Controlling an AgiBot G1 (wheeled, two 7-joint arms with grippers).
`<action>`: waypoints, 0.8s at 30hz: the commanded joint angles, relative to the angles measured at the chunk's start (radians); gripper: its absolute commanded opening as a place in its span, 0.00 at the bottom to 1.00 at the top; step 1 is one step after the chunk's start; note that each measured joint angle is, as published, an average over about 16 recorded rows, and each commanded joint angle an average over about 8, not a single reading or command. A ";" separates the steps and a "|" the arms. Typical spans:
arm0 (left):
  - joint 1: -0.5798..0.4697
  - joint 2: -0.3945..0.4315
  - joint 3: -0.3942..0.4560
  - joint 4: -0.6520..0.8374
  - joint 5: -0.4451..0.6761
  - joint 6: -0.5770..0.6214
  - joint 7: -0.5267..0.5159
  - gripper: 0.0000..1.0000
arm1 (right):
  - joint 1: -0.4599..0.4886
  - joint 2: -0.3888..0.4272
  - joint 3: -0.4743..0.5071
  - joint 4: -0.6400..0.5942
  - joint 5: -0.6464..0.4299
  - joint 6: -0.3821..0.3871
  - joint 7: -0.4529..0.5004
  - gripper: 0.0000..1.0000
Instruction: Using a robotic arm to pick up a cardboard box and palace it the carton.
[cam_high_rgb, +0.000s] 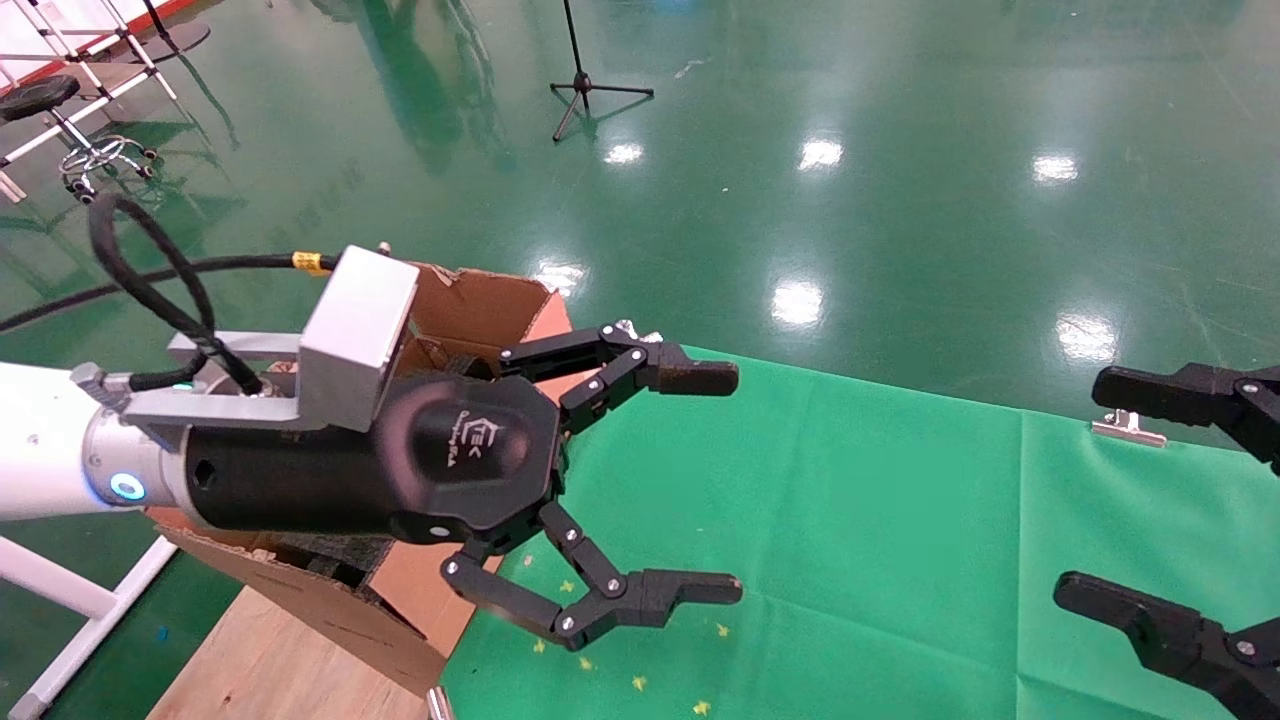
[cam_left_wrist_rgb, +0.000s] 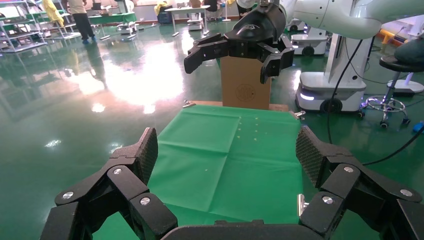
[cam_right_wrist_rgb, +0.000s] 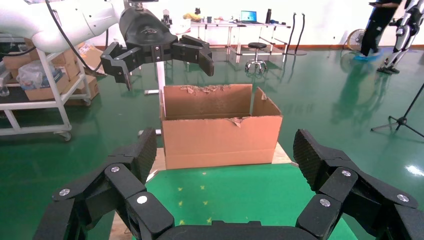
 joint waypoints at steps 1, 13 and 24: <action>0.000 0.000 0.000 0.000 0.000 0.000 0.000 1.00 | 0.000 0.000 0.000 0.000 0.000 0.000 0.000 1.00; -0.001 0.000 0.001 0.001 0.001 -0.001 -0.001 1.00 | 0.000 0.000 0.000 0.000 0.000 0.000 0.000 1.00; -0.002 0.000 0.001 0.002 0.002 -0.001 -0.001 1.00 | 0.000 0.000 0.000 0.000 0.000 0.000 0.000 1.00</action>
